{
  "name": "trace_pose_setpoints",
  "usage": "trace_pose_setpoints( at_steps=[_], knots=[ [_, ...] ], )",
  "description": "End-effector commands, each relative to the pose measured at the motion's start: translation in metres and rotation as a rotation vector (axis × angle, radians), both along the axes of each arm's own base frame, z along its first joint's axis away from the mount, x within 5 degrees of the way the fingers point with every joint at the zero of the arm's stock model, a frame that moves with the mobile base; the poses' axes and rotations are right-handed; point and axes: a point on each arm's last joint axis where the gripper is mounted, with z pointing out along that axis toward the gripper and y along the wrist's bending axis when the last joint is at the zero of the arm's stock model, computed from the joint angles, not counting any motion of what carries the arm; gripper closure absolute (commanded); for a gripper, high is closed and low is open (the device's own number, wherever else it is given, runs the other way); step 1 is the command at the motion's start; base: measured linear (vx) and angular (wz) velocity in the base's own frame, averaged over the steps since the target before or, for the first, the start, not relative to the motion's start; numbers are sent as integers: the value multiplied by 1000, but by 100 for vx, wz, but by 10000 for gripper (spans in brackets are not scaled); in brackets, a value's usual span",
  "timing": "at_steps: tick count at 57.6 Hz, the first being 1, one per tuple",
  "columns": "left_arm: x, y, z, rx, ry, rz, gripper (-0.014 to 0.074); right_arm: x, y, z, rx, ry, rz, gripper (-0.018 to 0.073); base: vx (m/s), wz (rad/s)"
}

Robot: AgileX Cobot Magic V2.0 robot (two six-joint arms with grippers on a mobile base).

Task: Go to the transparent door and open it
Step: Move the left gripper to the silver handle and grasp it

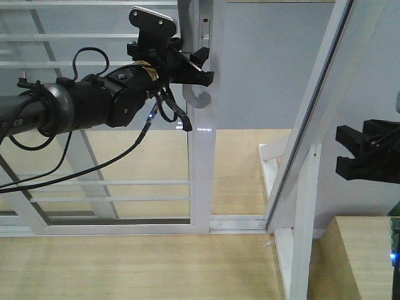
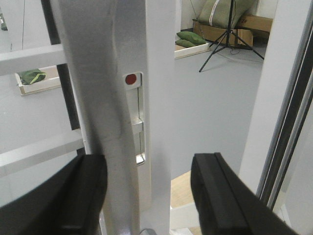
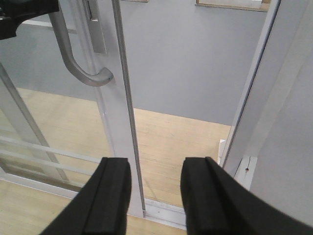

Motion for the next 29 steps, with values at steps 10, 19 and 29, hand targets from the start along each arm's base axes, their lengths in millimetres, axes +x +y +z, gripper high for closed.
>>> trace_pose_setpoints(
  at_steps=[10,19,29],
  knots=[
    [-3,1,44,-94,-144,0,94,3,-3,17,10,-102,-27,226,0,0],
    [3,14,45,-97,-131,77,94,3,-3,16,10,-100,-26,226,0,0],
    [6,20,49,-146,-153,148,94,3,-3,17,9,-102,-26,226,0,0]
  ],
)
